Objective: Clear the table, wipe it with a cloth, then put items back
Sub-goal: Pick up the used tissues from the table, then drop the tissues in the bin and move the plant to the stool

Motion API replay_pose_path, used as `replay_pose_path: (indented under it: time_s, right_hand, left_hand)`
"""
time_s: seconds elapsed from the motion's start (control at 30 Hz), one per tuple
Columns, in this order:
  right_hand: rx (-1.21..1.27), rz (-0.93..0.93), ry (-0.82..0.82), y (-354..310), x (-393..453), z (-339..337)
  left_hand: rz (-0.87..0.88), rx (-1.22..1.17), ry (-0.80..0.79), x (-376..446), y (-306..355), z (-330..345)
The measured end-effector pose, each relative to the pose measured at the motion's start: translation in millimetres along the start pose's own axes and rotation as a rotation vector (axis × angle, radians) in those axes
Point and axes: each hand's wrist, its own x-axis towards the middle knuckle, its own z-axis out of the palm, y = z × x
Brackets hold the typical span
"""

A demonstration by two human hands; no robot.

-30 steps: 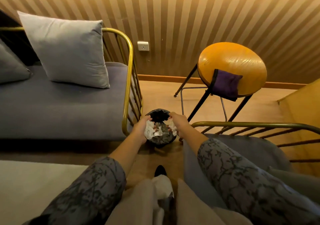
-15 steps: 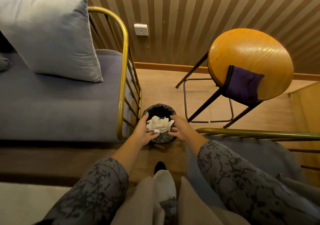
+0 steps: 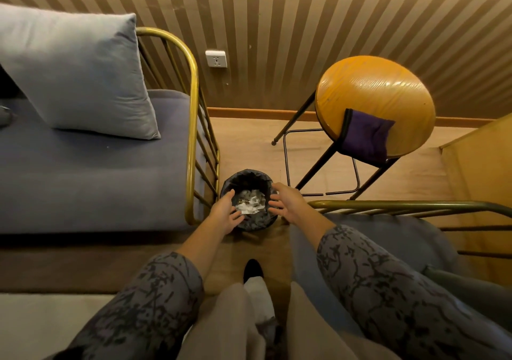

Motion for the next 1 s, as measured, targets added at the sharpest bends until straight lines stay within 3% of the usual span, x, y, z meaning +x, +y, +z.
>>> replay_pose_path:
  time_s: [0.33, 0.83, 1.0]
  right_hand:
    - [-0.021, -0.107, 0.032, 14.7, -78.9, -41.3]
    - [-0.117, -0.36, -0.013, 29.1, -196.6, -70.3]
    - [-0.298, -0.452, -0.063, 25.9, -224.6, -49.2]
  left_hand:
    - [0.107, 0.283, -0.071, -71.2, -31.4, 3.5]
    - [0.341, 0.228, -0.115, -189.1, -66.8, -10.8]
    - [0.487, 0.365, -0.069, -211.3, -64.1, -31.8]
